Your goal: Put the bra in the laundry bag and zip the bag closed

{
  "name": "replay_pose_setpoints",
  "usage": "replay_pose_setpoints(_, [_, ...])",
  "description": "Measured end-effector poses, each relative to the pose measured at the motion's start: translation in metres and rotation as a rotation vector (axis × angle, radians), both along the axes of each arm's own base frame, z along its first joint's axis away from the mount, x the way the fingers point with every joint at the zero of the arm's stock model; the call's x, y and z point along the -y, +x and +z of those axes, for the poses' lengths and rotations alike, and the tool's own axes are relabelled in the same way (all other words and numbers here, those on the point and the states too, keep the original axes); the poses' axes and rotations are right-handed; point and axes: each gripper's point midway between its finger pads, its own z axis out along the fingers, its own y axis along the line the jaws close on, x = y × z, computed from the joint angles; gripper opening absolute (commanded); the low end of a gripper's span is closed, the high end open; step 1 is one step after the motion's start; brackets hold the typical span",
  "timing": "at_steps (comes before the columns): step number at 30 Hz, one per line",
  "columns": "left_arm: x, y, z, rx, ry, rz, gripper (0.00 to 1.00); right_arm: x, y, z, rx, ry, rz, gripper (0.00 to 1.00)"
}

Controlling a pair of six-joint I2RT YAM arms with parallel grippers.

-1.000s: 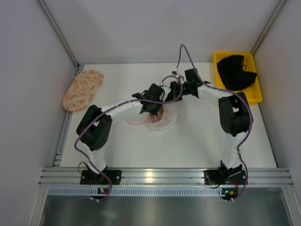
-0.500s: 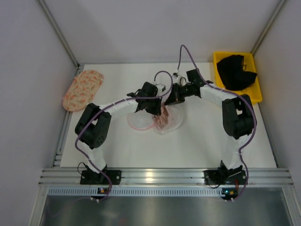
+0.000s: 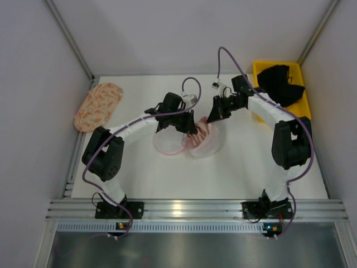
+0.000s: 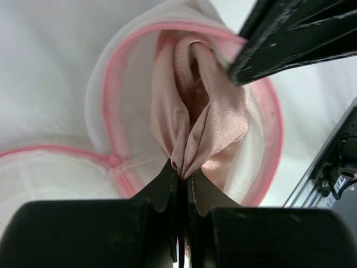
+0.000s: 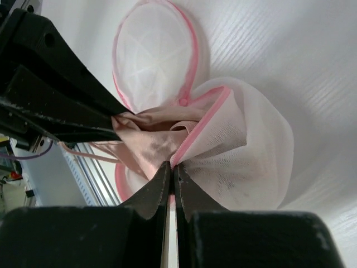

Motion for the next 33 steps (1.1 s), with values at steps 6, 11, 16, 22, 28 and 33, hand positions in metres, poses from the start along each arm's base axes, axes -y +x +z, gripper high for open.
replay_pose_setpoints(6, [0.039,-0.006,-0.015,-0.047,-0.037,-0.058,0.0,-0.001,0.001,0.001,-0.011,0.009,-0.015,0.0])
replay_pose_setpoints(11, [0.061,-0.001,-0.067,-0.155,0.02,-0.005,0.0,0.004,0.005,-0.007,-0.018,-0.013,-0.049,0.0])
replay_pose_setpoints(16, [0.068,0.02,-0.084,-0.213,0.049,0.124,0.0,0.01,-0.007,-0.014,-0.074,-0.007,-0.063,0.0])
replay_pose_setpoints(22, [0.056,0.041,-0.085,-0.201,0.111,0.248,0.29,0.024,-0.011,0.002,-0.054,0.007,-0.094,0.0])
replay_pose_setpoints(28, [0.029,0.044,-0.067,-0.096,0.161,0.221,0.73,0.03,-0.007,0.004,-0.046,0.008,-0.113,0.0])
replay_pose_setpoints(33, [-0.001,0.039,-0.017,-0.004,0.144,0.18,0.91,0.034,0.0,0.0,-0.054,0.011,-0.134,0.0])
